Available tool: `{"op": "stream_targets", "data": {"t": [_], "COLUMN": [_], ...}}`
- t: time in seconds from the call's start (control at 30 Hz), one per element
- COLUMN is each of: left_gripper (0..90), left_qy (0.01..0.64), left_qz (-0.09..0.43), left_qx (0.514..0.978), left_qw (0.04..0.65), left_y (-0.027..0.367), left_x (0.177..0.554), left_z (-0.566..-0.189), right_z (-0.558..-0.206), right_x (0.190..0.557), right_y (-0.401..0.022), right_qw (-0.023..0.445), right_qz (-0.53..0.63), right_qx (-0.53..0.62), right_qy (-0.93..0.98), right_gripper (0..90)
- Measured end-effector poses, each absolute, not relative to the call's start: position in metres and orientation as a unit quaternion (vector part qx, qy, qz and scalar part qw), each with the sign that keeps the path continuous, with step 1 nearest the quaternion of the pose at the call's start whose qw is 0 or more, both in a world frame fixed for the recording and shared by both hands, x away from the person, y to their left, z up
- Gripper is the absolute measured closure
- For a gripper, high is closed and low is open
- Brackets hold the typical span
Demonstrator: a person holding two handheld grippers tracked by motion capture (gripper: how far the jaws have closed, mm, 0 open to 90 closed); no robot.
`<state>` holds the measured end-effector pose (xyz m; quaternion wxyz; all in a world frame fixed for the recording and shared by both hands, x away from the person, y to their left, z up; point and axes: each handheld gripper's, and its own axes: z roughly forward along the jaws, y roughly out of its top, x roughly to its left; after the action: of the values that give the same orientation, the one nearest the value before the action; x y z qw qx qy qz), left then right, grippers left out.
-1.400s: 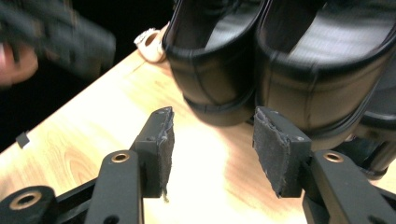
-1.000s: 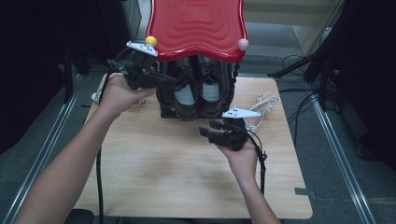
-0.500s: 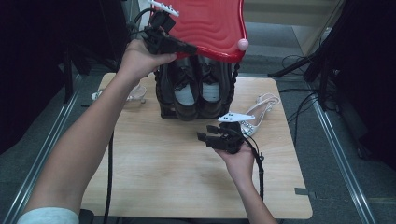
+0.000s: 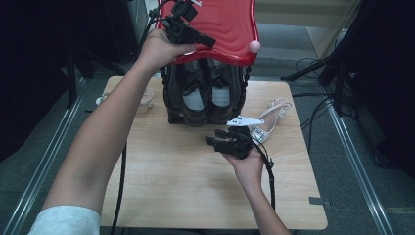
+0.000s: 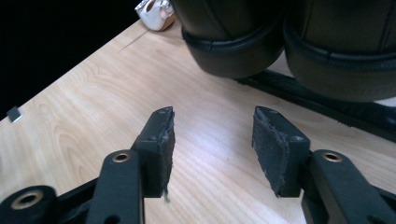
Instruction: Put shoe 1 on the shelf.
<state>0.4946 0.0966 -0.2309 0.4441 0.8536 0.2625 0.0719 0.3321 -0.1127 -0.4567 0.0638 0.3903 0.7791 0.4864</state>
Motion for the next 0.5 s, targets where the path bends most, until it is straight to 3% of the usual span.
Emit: {"op": "stream_targets", "data": {"t": [0.17, 0.43, 0.5], "left_gripper": [89.4, 89.6, 89.6], "left_qy": [0.267, 0.264, 0.264], "left_qz": [0.068, 0.074, 0.076], "left_qx": [0.86, 0.857, 0.857], "left_qw": [0.431, 0.435, 0.436], "left_y": [0.09, 0.091, 0.091], "left_x": [0.498, 0.496, 0.496], "left_z": [-0.231, -0.232, -0.233], "right_z": [-0.459, -0.457, -0.458], "right_x": [0.339, 0.347, 0.35], "right_y": [-0.105, -0.089, -0.087], "right_qw": [0.071, 0.099, 0.096], "right_qz": [0.491, 0.495, 0.495], "right_qx": [0.396, 0.4, 0.401], "right_qy": [0.772, 0.765, 0.764], "right_gripper": [58.0, 87.9, 90.0]}}
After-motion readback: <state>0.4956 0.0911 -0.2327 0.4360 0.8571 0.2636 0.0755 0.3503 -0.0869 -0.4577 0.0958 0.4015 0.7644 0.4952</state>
